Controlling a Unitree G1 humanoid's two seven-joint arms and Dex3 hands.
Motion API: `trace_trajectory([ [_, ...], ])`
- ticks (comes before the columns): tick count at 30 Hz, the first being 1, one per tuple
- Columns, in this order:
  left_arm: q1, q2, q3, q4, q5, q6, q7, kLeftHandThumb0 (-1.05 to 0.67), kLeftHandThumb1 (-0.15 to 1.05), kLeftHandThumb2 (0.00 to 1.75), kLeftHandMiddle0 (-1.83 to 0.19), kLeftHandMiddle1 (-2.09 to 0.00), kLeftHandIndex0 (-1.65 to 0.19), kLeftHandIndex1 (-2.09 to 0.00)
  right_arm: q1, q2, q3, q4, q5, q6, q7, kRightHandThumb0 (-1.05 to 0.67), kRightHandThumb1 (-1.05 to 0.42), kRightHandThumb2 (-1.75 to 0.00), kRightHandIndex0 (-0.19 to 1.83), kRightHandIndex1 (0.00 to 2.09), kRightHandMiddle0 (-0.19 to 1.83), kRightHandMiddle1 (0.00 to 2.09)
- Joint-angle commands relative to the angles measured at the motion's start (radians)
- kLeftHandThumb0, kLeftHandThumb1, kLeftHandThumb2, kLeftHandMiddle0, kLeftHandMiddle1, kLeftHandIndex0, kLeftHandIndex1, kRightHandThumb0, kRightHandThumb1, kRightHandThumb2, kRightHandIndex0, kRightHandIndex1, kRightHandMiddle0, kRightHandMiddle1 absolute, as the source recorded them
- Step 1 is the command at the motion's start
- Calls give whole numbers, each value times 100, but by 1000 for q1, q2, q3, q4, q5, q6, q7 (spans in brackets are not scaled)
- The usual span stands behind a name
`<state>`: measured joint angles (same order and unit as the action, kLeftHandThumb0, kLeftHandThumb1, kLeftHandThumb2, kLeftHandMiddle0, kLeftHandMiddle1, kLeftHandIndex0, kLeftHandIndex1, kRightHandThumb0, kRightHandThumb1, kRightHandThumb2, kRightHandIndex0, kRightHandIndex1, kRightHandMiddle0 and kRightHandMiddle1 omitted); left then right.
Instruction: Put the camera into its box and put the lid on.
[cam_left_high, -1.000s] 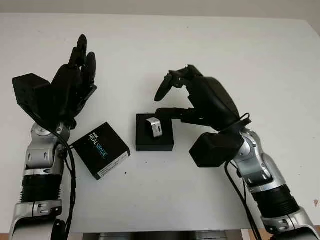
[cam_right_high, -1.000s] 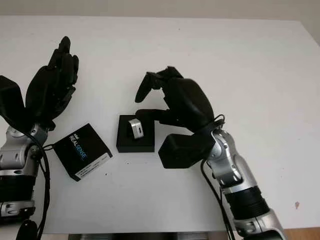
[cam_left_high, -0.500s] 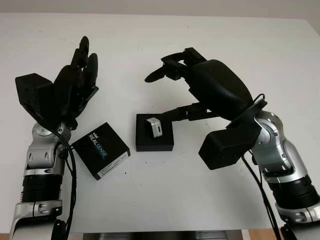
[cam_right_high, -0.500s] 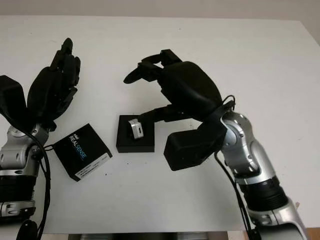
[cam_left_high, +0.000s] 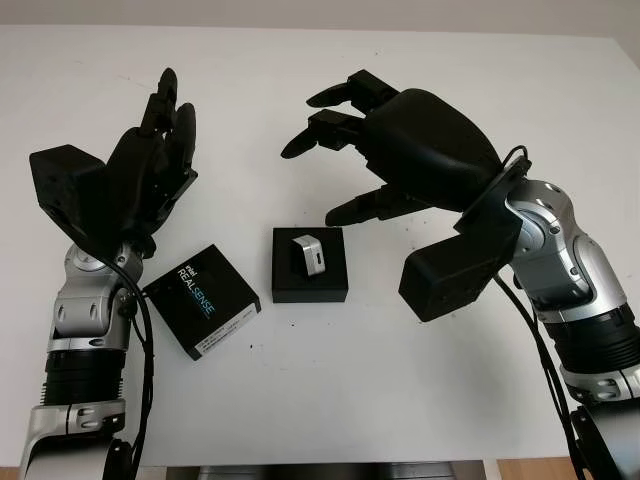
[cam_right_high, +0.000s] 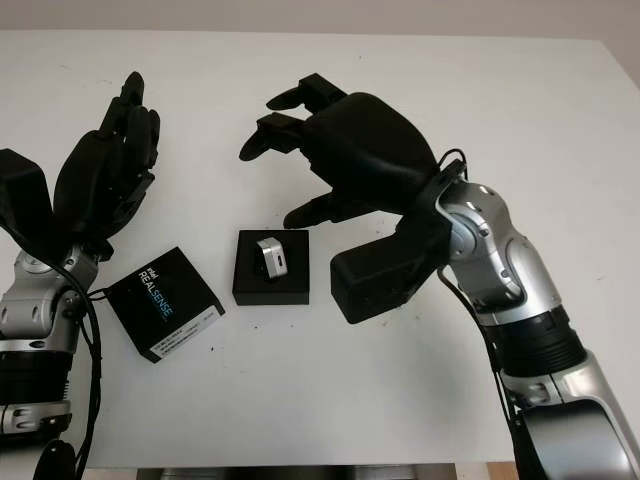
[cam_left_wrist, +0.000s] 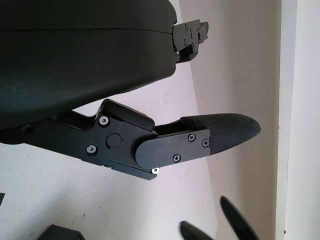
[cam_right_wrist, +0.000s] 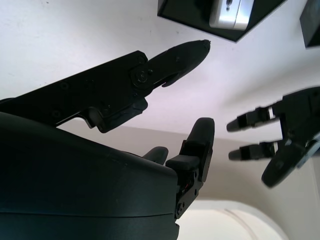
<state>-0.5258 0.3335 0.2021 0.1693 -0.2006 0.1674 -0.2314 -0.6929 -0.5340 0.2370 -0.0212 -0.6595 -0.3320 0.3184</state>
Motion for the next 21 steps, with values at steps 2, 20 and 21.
trace_trajectory([
  [2,10,-8,4,-14,-7,-3,0,-82,105,61,19,0,19,0,25,-5,9,-43,-20,18,13,-68,-88,-6,13,56,42,66],
  [20,0,-11,6,11,-9,-18,-3,-83,105,59,19,0,19,0,171,31,27,-170,-74,114,25,-82,-93,-6,18,35,29,70],
  [21,-1,-12,6,12,-9,-18,-2,-83,105,59,19,0,19,0,174,34,29,-177,-76,126,34,-83,-93,-6,18,35,29,70],
])
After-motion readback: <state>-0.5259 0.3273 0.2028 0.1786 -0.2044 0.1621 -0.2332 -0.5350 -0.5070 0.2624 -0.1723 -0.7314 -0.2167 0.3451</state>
